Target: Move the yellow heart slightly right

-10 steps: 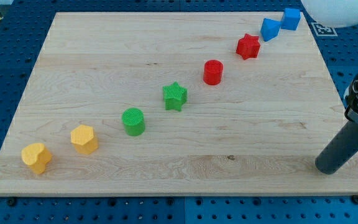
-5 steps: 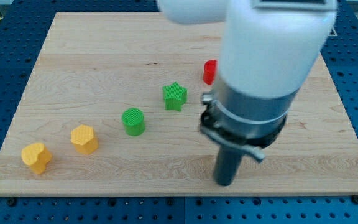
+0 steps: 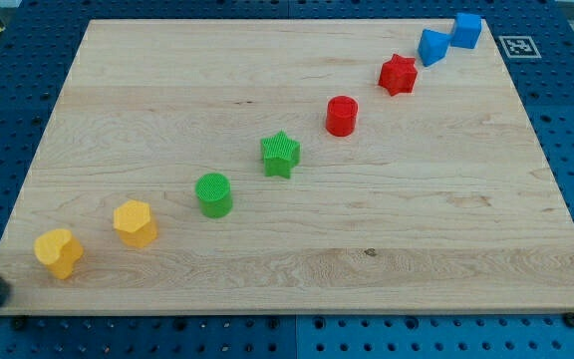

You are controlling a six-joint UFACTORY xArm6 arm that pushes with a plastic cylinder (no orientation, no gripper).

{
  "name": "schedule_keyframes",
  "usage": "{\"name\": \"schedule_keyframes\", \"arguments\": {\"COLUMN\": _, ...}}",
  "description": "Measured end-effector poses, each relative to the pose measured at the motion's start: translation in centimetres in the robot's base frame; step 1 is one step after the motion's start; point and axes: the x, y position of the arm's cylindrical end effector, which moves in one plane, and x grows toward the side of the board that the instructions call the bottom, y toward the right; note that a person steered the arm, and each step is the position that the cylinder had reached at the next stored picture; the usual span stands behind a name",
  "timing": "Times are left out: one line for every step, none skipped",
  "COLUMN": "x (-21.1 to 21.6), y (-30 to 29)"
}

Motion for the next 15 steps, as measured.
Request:
{"name": "schedule_keyframes", "arguments": {"x": -2.7, "y": -0.3}}
{"name": "schedule_keyframes", "arguments": {"x": -3.4, "y": -0.2}}
{"name": "schedule_keyframes", "arguments": {"x": -3.4, "y": 1.4}}
{"name": "schedule_keyframes", "arguments": {"x": -3.7, "y": 6.4}}
{"name": "schedule_keyframes", "arguments": {"x": -3.8, "y": 10.6}}
{"name": "schedule_keyframes", "arguments": {"x": -2.5, "y": 12.5}}
{"name": "schedule_keyframes", "arguments": {"x": -1.0, "y": 12.7}}
{"name": "schedule_keyframes", "arguments": {"x": -1.3, "y": 12.8}}
{"name": "schedule_keyframes", "arguments": {"x": -2.0, "y": 13.3}}
{"name": "schedule_keyframes", "arguments": {"x": -2.0, "y": 16.3}}
{"name": "schedule_keyframes", "arguments": {"x": -2.0, "y": 19.4}}
{"name": "schedule_keyframes", "arguments": {"x": -2.3, "y": 21.9}}
{"name": "schedule_keyframes", "arguments": {"x": -2.9, "y": 23.6}}
{"name": "schedule_keyframes", "arguments": {"x": -3.4, "y": 23.9}}
{"name": "schedule_keyframes", "arguments": {"x": -3.4, "y": 24.1}}
